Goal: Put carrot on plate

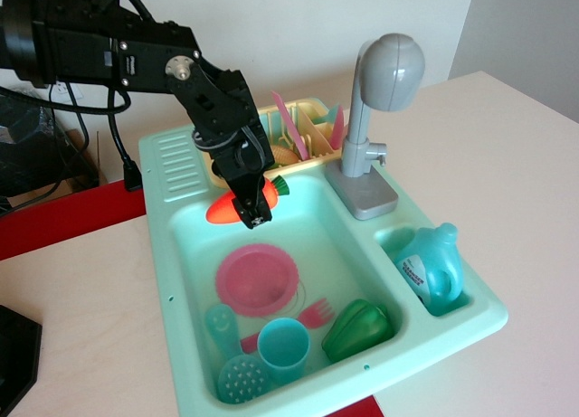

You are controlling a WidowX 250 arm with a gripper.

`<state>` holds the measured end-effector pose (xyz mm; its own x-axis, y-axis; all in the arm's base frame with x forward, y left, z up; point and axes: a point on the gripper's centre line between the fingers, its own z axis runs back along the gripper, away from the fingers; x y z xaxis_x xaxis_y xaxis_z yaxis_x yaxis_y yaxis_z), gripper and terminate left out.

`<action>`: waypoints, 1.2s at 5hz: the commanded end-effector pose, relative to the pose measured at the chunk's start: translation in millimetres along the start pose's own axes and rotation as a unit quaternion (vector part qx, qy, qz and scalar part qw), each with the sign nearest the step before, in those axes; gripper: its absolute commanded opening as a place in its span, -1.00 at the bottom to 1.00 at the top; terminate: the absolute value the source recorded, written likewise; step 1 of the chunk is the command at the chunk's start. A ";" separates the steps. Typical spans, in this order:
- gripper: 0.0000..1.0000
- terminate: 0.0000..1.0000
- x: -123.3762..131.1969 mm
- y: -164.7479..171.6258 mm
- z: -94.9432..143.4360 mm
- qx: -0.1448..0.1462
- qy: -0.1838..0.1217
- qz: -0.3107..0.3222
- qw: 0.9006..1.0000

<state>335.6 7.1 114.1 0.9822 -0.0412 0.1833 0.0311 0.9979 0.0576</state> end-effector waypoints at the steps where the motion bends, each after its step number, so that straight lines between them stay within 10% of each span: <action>1: -1.00 -1.00 1.6 -18.9 -0.2 -0.024 -0.003 -0.020 1.000; 5: -1.00 -1.00 -31.3 -45.1 -37.4 -0.022 0.042 -0.079 0.996; 6: 1.00 1.00 -31.1 -41.3 -30.2 -0.020 0.035 -0.069 0.997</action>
